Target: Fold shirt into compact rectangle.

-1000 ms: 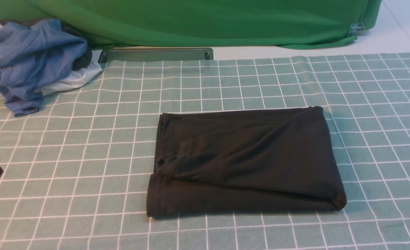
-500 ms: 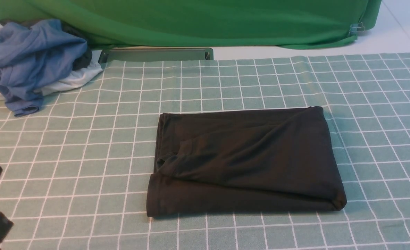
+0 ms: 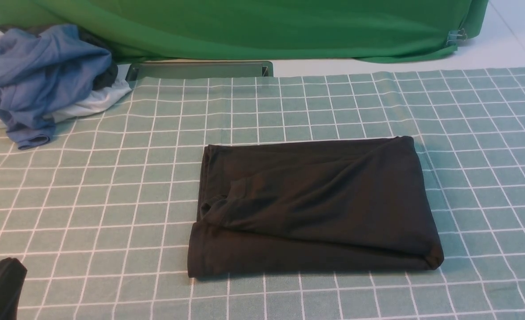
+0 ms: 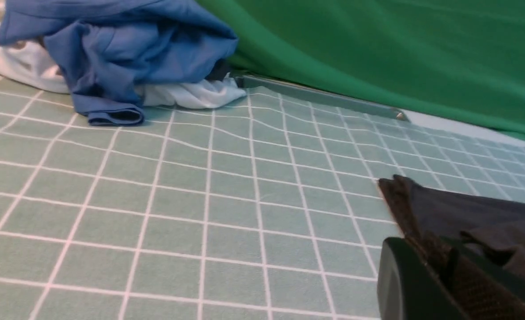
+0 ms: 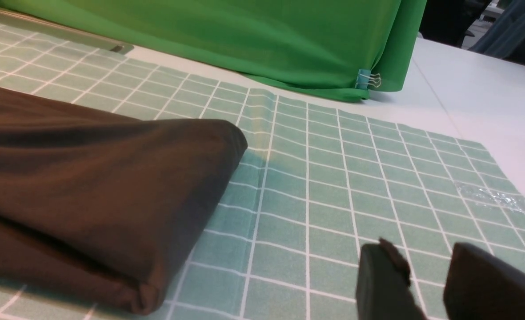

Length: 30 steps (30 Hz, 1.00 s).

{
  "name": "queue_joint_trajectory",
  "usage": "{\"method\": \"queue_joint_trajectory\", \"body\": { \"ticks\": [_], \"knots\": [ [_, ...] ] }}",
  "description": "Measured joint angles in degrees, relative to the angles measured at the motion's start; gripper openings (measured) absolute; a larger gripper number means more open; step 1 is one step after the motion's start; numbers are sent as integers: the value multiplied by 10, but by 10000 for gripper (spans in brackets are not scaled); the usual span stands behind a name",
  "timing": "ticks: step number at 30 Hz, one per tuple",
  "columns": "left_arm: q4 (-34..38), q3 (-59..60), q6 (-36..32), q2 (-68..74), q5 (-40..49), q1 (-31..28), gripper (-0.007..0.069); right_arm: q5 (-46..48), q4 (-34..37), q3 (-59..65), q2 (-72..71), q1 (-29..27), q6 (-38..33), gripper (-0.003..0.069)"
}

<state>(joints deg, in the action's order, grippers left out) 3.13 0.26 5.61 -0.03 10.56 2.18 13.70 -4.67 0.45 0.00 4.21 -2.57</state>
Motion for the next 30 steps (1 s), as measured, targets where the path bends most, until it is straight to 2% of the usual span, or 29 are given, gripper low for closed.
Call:
{"method": "queue_joint_trajectory", "body": {
  "ticks": [7,17,30],
  "knots": [
    [-18,0,30,0,38,-3,17,0,0,0,0,0,0,238],
    [-18,0,33,0,42,-27,17,0,0,0,0,0,0,238],
    [-24,0,33,0,42,-29,17,0,0,0,0,0,0,238]
  ]
}}
